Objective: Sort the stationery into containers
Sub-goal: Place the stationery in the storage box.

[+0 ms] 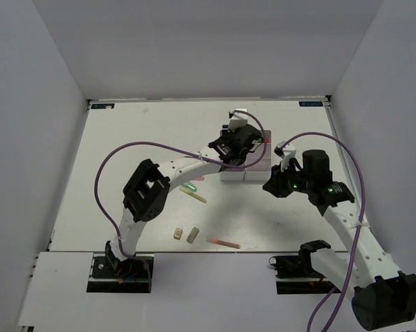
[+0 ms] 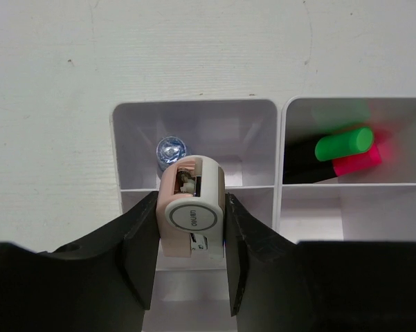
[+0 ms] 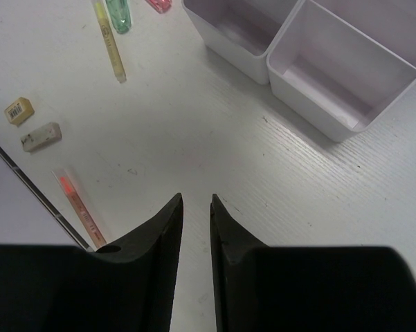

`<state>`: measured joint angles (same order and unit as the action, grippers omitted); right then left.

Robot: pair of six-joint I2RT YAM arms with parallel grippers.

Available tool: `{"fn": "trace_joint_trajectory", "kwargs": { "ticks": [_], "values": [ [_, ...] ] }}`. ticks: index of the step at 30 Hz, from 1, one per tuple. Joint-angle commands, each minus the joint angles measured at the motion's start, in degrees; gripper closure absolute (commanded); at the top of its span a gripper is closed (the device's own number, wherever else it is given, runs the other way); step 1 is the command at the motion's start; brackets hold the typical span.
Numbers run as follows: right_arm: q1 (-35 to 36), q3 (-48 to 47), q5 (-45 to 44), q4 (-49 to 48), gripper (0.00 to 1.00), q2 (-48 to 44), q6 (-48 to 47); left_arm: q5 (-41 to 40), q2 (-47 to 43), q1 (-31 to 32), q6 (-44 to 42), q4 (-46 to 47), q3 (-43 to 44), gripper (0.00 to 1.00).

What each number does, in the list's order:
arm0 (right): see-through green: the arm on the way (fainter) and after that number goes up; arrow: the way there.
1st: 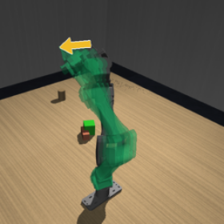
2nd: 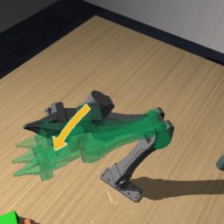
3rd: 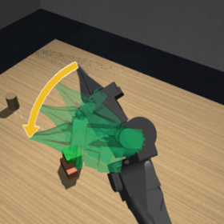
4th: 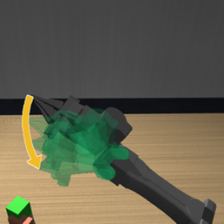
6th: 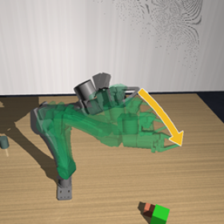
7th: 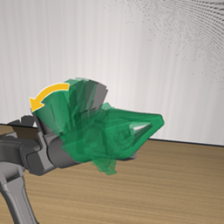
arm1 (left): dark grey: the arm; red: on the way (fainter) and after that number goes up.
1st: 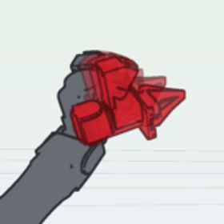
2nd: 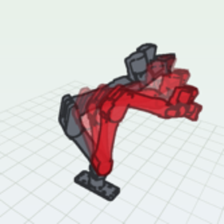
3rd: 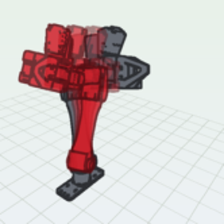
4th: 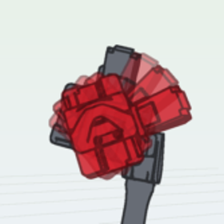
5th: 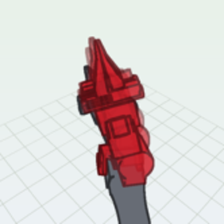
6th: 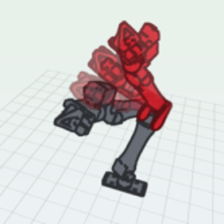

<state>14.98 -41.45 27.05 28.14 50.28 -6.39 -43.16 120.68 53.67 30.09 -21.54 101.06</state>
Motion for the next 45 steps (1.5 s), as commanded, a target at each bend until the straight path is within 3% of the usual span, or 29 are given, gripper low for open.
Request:
{"fn": "trace_joint_trajectory", "kwargs": {
  "ticks": [1,29,36,40,42,45],
  "values": [
    [-0.13,-0.03,0.99,-0.90,0.74,-0.89,-0.20,-1.75,-1.32,-0.32,0.85,-0.52,-0.33,0.62],
    [-0.04,-0.03,1.87,-0.89,0.74,-0.89,-0.38,-5.89,0.69,-0.58,-0.82,4.75,-2.71,0.61],
    [-0.22,-0.12,2.13,-0.63,0.74,-0.89,-0.46,-6.50,0.78,-0.50,-0.82,5.02,-3.23,0.48],
    [-0.13,-0.03,2.13,-0.63,0.74,-0.63,-0.64,-6.50,0.34,-0.23,-0.91,5.19,-3.50,0.46],
    [-0.04,-0.03,2.22,-0.63,0.74,-0.71,-0.64,-6.76,0.08,-0.15,-0.64,4.58,-3.58,0.40],
    [-0.13,-0.03,2.13,-0.63,0.74,-0.62,-0.64,-7.03,-0.10,-0.23,-0.64,4.58,-3.93,0.40]
  ]
}}
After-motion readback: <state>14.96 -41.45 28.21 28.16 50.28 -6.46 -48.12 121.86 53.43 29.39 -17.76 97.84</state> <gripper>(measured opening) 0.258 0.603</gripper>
